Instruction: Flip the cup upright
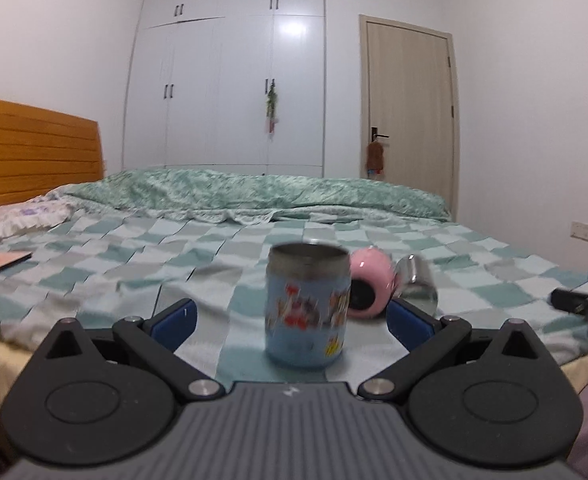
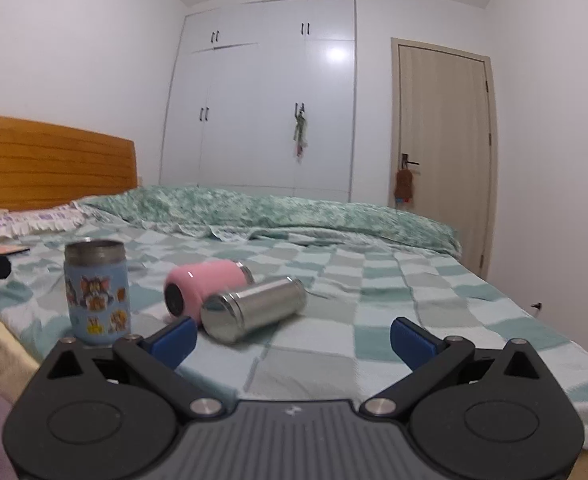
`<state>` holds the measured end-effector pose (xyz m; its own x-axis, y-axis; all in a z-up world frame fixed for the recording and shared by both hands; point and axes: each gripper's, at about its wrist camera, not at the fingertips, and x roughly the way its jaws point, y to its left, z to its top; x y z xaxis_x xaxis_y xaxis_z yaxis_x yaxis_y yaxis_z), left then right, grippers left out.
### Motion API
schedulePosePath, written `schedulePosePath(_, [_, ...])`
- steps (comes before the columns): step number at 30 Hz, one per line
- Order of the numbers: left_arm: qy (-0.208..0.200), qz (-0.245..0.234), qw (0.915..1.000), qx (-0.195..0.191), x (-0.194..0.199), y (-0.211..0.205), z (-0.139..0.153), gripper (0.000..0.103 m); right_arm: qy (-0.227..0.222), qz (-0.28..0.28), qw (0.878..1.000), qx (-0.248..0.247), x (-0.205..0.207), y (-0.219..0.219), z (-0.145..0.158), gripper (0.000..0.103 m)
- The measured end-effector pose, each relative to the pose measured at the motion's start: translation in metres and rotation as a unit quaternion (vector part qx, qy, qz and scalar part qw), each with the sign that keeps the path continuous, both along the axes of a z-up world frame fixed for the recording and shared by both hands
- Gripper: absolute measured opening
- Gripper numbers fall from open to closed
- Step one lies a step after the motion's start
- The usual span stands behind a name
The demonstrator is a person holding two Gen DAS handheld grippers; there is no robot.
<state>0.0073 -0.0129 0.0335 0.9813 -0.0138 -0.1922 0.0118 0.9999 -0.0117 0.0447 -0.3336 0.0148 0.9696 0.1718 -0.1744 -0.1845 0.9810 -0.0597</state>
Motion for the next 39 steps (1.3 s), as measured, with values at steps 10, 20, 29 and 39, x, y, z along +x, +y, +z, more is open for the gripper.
schedulePosePath(10, [-0.019, 0.031, 0.9993, 0.012, -0.001, -0.002, -0.028, 0.103, -0.024, -0.024, 0.999, 0.012, -0.020, -0.019, -0.017, 0.103])
schedulePosePath(20, [-0.018, 0.038, 0.9991, 0.000, -0.002, 0.002, -0.031, 0.103, -0.040, -0.040, 0.998, 0.008, -0.023, -0.019, -0.018, 0.103])
schedulePosePath(29, [-0.021, 0.033, 0.9992, 0.003, -0.004, 0.000, -0.032, 0.103, -0.042, -0.040, 0.998, 0.000, -0.023, -0.017, -0.019, 0.103])
schedulePosePath(39, [-0.021, 0.032, 0.9993, 0.002, -0.004, 0.000, -0.031, 0.103, -0.042, -0.040, 0.998, -0.001, -0.023, -0.017, -0.019, 0.103])
